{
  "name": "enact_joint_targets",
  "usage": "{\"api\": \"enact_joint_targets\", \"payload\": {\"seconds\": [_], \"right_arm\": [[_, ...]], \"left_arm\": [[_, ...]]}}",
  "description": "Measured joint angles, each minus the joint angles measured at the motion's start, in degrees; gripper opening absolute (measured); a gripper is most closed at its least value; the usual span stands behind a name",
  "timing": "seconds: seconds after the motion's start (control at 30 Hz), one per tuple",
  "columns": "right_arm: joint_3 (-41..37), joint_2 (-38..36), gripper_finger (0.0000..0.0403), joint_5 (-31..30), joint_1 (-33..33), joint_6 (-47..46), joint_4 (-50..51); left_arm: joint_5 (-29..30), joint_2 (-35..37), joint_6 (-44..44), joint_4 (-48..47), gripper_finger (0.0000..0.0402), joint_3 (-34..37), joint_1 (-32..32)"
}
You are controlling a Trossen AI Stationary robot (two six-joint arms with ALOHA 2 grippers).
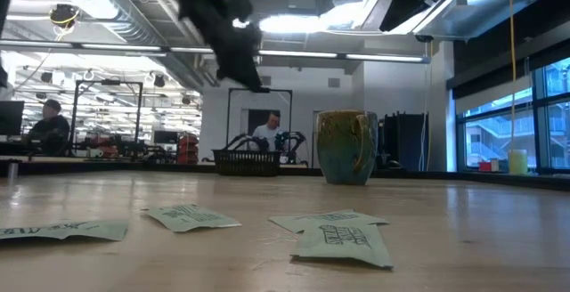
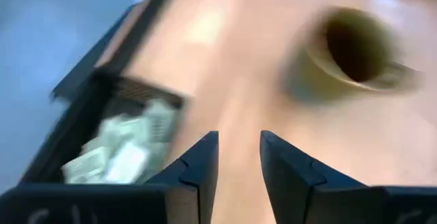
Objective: Pick and place Stevia / Truvia into bins
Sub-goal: Put the stevia packet into the black container
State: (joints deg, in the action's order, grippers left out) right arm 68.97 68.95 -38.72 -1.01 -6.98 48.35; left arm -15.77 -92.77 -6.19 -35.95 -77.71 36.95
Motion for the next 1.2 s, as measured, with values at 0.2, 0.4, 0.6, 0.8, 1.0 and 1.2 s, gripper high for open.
{"api": "enact_joint_targets", "payload": {"seconds": [0.2,0.4,0.6,0.8,1.0,1.2], "right_arm": [[0.00,0.00,0.0162,0.00,0.01,-0.27,-0.01],[0.00,0.00,0.0162,0.00,-0.01,-2.18,-0.01],[0.00,0.00,0.0162,0.00,0.00,-5.29,-0.03],[0.01,-0.02,0.0162,-0.02,-0.01,-9.14,-0.31],[0.02,0.00,0.0162,0.02,0.01,-12.92,-0.51],[0.02,0.00,0.0162,0.02,0.01,-15.43,-0.36]], "left_arm": [[-1.93,9.82,-8.78,-11.24,0.0099,0.00,-10.99],[2.57,14.18,-7.38,-23.25,0.0101,0.48,-25.09],[8.58,13.22,-0.02,-33.96,0.0094,0.50,-38.23],[13.96,10.97,4.00,-34.73,0.0089,1.05,-50.00],[14.79,9.12,7.07,-33.26,0.0089,6.78,-57.30],[12.99,9.07,10.16,-21.34,0.0088,14.91,-63.52]]}}
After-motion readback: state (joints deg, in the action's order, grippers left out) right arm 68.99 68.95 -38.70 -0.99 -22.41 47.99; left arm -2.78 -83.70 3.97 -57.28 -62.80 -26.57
